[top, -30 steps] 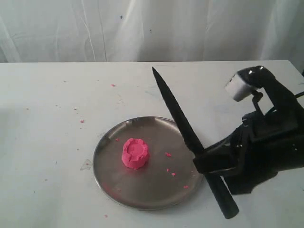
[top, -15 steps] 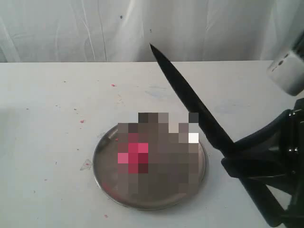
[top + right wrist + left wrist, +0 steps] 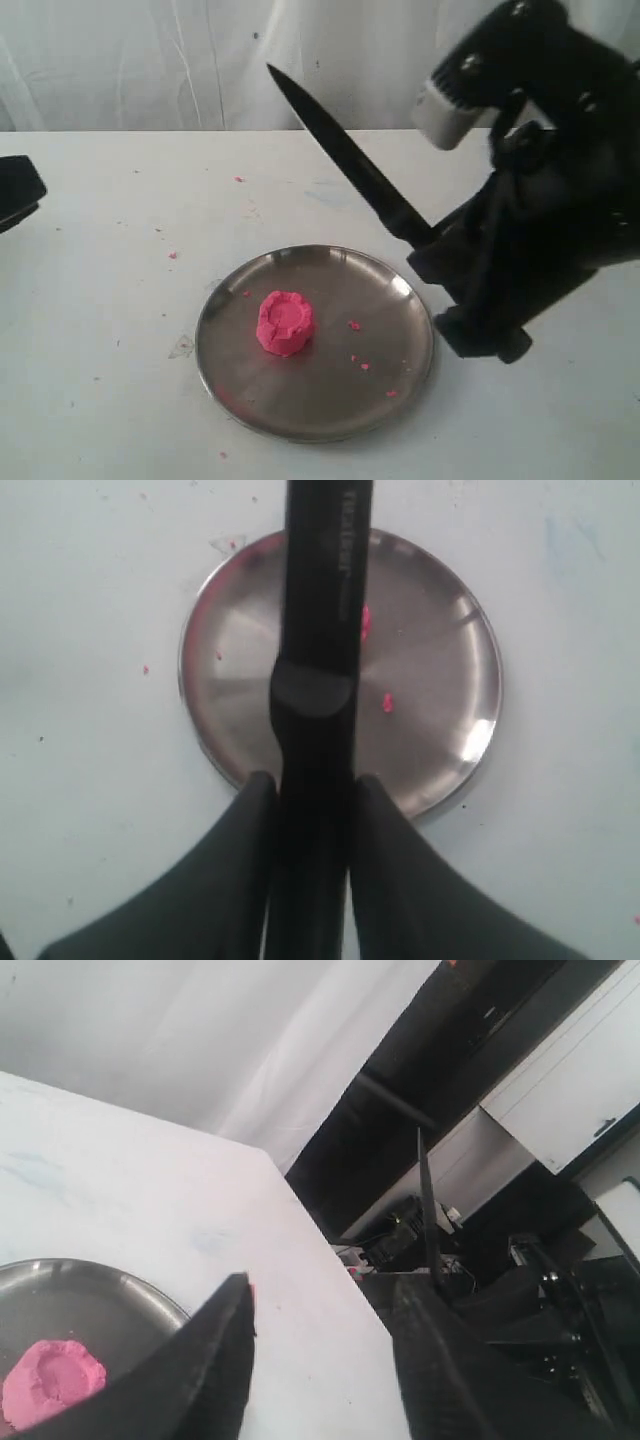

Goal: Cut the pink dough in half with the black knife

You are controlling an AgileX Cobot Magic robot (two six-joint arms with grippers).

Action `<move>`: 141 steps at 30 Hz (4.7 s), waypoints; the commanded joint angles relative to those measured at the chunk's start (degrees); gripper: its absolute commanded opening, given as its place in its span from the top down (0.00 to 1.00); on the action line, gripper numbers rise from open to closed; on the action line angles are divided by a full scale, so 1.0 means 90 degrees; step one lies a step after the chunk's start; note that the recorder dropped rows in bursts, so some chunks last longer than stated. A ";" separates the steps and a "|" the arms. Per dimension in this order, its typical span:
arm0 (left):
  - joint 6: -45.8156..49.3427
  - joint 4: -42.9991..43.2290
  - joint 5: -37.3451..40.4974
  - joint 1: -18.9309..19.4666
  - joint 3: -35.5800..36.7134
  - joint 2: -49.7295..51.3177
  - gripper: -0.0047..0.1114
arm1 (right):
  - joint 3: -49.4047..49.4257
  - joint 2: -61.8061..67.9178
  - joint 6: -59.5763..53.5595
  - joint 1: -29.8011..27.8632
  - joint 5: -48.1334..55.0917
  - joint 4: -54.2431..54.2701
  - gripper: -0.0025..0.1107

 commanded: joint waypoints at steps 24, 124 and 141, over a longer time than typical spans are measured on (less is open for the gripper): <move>0.3037 -0.0767 -0.0792 -0.2069 -0.2580 0.4860 0.43 | -0.0348 0.2128 0.0345 0.0364 -0.2108 0.0783 0.98; 0.3501 0.0671 0.3853 0.0214 -0.3358 0.4719 0.96 | -0.0657 0.3383 -0.8343 -0.0952 0.0221 0.7606 0.54; 0.3513 0.0633 0.3853 0.0216 -0.3358 0.4719 0.96 | -0.0657 0.3785 -0.8467 -0.0952 -0.0006 0.7641 0.63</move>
